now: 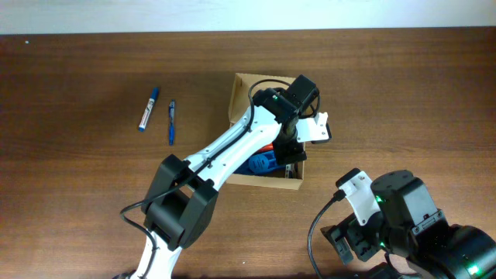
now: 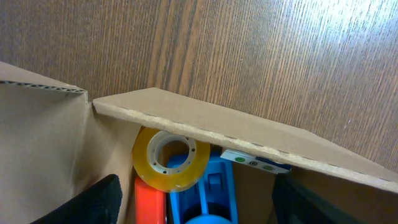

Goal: Pack container
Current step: 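Carry the tape roll into the box and release it, then move the left gripper to the blue pen and grasp it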

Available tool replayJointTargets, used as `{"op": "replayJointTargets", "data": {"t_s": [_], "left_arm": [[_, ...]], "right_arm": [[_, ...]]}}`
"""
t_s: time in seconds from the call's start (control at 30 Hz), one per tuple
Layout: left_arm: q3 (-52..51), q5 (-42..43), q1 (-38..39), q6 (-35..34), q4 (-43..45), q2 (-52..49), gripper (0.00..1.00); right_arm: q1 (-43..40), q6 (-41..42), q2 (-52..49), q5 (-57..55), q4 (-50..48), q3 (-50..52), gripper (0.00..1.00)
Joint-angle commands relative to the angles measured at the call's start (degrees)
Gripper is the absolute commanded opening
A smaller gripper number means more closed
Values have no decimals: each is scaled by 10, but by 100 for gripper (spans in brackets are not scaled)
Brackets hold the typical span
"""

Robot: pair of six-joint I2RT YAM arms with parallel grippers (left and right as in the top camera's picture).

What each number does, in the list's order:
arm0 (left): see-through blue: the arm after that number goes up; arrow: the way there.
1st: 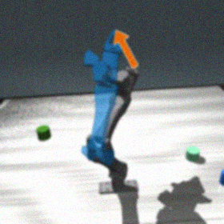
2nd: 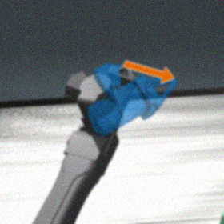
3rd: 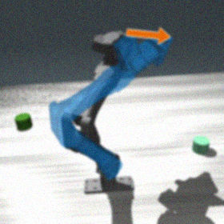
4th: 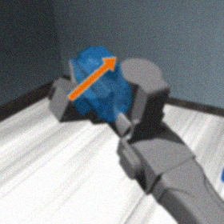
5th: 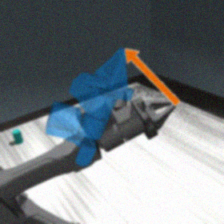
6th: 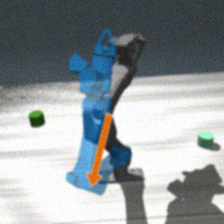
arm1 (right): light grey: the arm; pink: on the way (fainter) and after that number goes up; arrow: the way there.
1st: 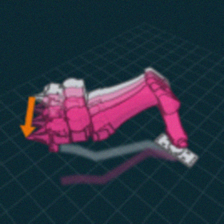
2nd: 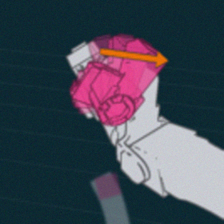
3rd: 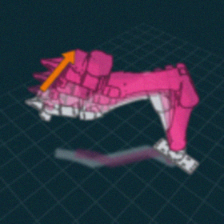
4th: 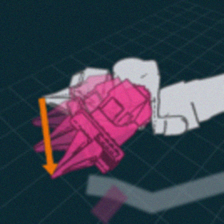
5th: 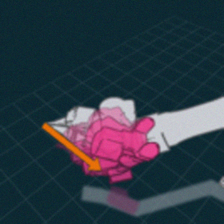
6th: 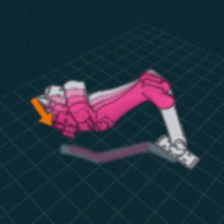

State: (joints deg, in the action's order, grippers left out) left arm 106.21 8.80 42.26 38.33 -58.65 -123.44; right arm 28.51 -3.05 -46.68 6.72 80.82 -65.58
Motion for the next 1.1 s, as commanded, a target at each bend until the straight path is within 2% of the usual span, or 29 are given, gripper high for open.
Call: {"op": "replayJointTargets", "data": {"t_s": [0.0, 0.2, 0.3, 0.53, 0.73, 0.9, 1.07], "left_arm": [[-4, -4, -4, -16, -2, 45, 76], [-4, -41, -56, -92, -33, 150, 76], [-4, -41, -118, -137, -48, 175, 76], [-4, -41, -282, -196, -70, 174, 73], [-31, -41, -357, -210, -48, 114, 73], [-32, -42, -381, -218, -27, 35, 73], [-32, -42, -395, -235, -5, -31, 68]], "right_arm": [[-3, 1, 2, 3, 0, -7, 99], [-3, 1, 2, 3, 0, -7, 99], [-3, 1, 2, 3, 0, -7, 99], [-3, 1, 2, 3, 0, -7, 99], [-3, 1, 2, 3, 0, -7, 99], [-3, 1, 2, 3, 0, -7, 99], [-3, 1, 2, 3, 0, -7, 99]]}}
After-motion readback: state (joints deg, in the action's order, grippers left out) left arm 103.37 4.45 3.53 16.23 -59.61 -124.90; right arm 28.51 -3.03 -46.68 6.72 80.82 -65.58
